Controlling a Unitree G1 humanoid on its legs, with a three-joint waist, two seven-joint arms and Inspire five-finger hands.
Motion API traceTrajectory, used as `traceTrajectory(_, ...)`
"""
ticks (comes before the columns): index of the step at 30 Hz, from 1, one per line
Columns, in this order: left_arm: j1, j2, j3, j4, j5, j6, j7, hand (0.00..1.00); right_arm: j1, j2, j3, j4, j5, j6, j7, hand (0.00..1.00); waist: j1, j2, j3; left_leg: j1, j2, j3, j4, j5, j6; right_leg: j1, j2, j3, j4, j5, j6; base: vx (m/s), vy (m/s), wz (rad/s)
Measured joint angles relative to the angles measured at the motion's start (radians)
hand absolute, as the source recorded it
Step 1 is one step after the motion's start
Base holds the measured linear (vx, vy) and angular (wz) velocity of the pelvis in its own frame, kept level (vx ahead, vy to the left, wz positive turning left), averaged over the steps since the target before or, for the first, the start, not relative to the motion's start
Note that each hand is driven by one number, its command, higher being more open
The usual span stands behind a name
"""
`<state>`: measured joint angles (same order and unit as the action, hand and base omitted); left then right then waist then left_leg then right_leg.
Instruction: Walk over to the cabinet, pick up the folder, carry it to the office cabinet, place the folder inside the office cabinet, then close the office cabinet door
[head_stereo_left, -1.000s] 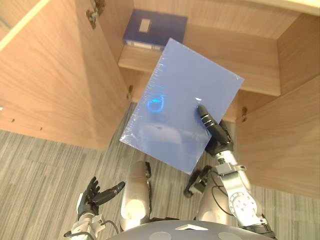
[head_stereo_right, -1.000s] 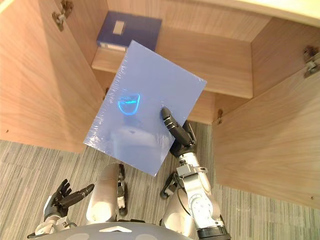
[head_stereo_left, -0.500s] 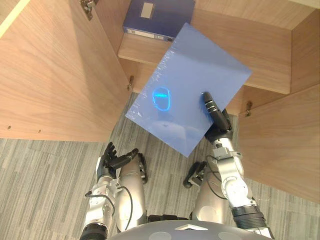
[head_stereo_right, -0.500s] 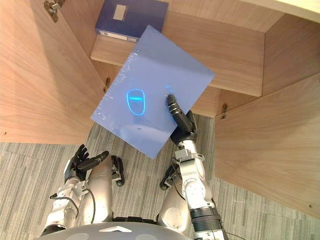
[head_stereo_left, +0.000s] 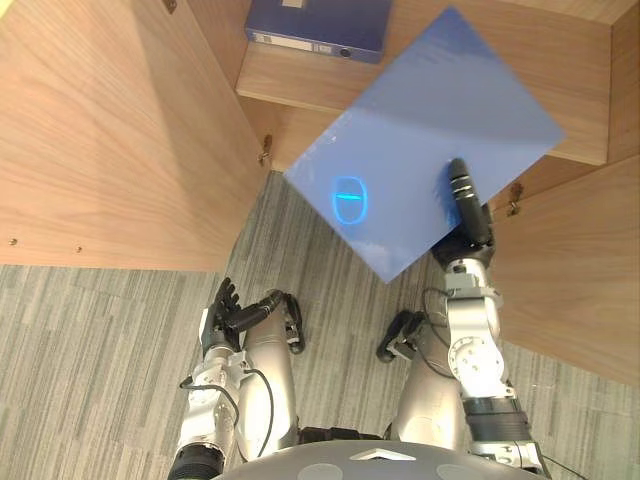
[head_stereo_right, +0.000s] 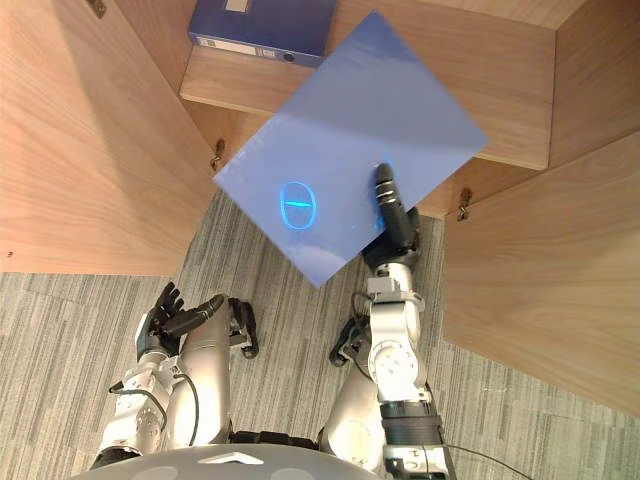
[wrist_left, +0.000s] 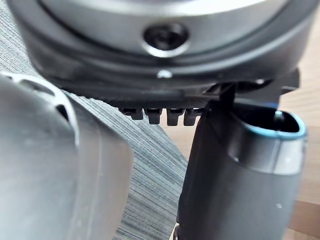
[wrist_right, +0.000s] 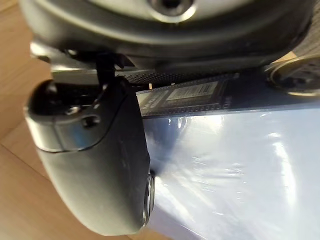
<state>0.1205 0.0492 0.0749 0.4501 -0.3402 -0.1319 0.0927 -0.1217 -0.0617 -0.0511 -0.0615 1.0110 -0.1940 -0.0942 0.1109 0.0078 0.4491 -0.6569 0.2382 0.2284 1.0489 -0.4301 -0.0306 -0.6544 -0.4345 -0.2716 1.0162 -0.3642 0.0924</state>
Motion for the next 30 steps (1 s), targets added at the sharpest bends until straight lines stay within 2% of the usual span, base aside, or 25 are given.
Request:
traceTrajectory(3, 0.001, 0.006, -0.010, -0.001, 0.000, 0.001, 0.001, 1.00, -0.119, -0.027, -0.084, 0.032, 0.036, -0.022, -0.041, 0.00, -0.001, 0.003, -0.001, -0.001, -0.001, 0.000, 0.003, 0.001, 0.001, -0.006, -0.002, 0.005, 0.011, 0.000, -0.001, 0.00, 0.000, 0.00)
traceTrajectory(6, 0.001, 0.014, -0.029, -0.012, -0.004, 0.001, -0.001, 1.00, -0.264, -0.118, -0.150, 0.125, 0.081, -0.052, -0.085, 0.00, -0.002, 0.015, -0.003, -0.008, -0.001, -0.003, 0.016, 0.001, 0.001, -0.017, -0.004, 0.011, 0.028, -0.004, -0.005, -0.01, -0.006, 0.00)
traceTrajectory(11, 0.002, 0.017, -0.058, -0.017, -0.007, 0.002, -0.008, 1.00, -0.406, -0.215, -0.213, 0.234, 0.143, -0.075, -0.143, 0.00, -0.003, 0.047, -0.010, -0.034, 0.000, -0.011, 0.032, 0.004, 0.004, -0.046, -0.004, 0.018, 0.052, -0.006, -0.009, -0.05, -0.018, 0.00)
traceTrajectory(19, 0.004, 0.027, -0.083, -0.004, -0.014, 0.002, -0.016, 1.00, -0.547, -0.223, -0.255, 0.348, 0.194, -0.083, -0.223, 0.00, -0.004, 0.068, -0.023, -0.042, 0.001, -0.006, 0.032, 0.008, 0.004, -0.066, -0.002, 0.029, 0.057, -0.005, -0.011, -0.01, -0.004, -0.02)
traceTrajectory(30, 0.009, 0.028, -0.109, 0.039, -0.051, 0.003, -0.042, 1.00, -0.781, -0.352, -0.295, 0.517, 0.272, -0.116, -0.274, 0.00, 0.007, 0.092, -0.037, -0.055, -0.020, -0.009, 0.032, 0.020, 0.013, -0.075, -0.033, 0.029, 0.071, -0.005, -0.011, -0.01, 0.020, 0.06)
